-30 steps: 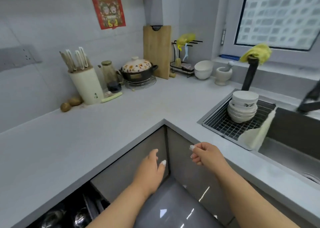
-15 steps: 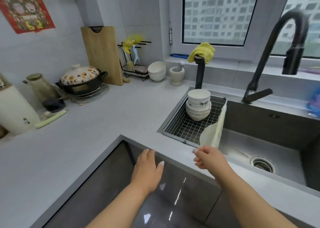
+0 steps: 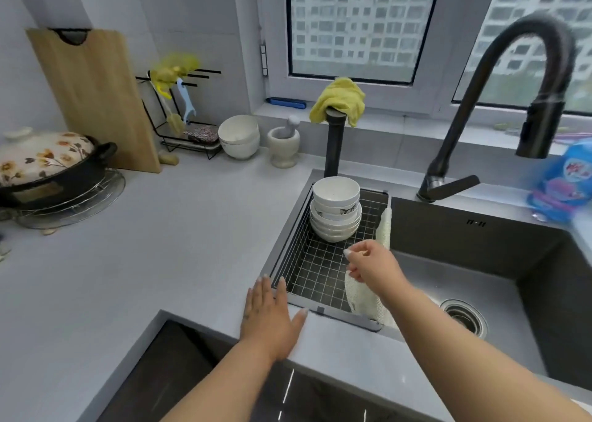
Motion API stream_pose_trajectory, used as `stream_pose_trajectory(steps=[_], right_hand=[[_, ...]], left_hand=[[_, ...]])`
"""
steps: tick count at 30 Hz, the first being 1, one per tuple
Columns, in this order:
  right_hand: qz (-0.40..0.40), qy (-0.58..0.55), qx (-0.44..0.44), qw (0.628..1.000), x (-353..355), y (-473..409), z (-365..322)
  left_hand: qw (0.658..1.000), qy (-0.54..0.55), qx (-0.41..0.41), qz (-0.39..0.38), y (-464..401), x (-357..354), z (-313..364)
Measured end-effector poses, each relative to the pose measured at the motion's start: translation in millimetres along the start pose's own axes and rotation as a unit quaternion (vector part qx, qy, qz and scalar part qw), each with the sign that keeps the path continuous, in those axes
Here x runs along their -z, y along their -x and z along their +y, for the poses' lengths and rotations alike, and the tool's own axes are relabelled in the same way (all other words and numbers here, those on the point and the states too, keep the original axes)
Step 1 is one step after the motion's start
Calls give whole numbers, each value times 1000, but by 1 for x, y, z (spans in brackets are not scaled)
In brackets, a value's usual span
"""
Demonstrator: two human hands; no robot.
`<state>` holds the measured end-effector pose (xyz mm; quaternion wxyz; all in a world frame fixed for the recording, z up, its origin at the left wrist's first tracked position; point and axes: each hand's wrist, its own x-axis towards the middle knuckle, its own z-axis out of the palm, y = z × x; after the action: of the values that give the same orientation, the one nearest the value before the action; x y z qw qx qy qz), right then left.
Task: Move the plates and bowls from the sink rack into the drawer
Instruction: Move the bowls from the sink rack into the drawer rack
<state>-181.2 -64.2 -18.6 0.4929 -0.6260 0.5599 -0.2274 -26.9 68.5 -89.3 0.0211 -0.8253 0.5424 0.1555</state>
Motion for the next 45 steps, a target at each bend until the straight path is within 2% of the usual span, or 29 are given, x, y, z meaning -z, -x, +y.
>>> stream_pose_trajectory(steps=[7, 11, 15, 21, 24, 28, 30, 31, 33, 36, 39, 41, 44, 45], right_hand=[[50, 115, 7, 992, -11, -101, -35], [31, 189, 11, 981, -21, -138, -43], [10, 315, 33, 948, -28, -160, -39], [106, 305, 92, 942, -23, -154, -45], [133, 234, 117, 956, -18, -133, -48], [154, 154, 190, 957, -8, -87, -49], [146, 124, 199, 961, -5, -59, -44], [137, 115, 196, 964, -4, -45, -41], [113, 106, 187, 970, -3, -16, -32], [65, 115, 181, 975, -2, 26, -12], [19, 141, 191, 971, -4, 67, 4], [-6, 153, 212, 965, -6, 94, 13], [-37, 143, 254, 956, -11, 131, 23], [-48, 135, 268, 953, -13, 141, 26]], left_hand=[[996, -41, -54, 56, -19, -10, -12], [996, -18, -52, 70, -21, -11, -13], [996, -1, -53, 68, -23, -15, -17], [994, -2, -66, 85, -25, -19, -18], [996, 6, -59, 72, -23, -13, -17], [997, -14, -54, 54, -20, -8, -17], [997, 22, -52, 52, -20, -7, -17], [994, 76, -48, 55, -20, -4, -18], [963, 258, -9, 76, -18, 4, -19], [839, 533, 71, 80, 0, 25, -13], [743, 650, 133, 90, 29, 36, -3], [683, 713, 143, 67, 52, 40, 4], [612, 777, 148, 3, 94, 44, 12], [600, 787, 145, 1, 108, 43, 12]])
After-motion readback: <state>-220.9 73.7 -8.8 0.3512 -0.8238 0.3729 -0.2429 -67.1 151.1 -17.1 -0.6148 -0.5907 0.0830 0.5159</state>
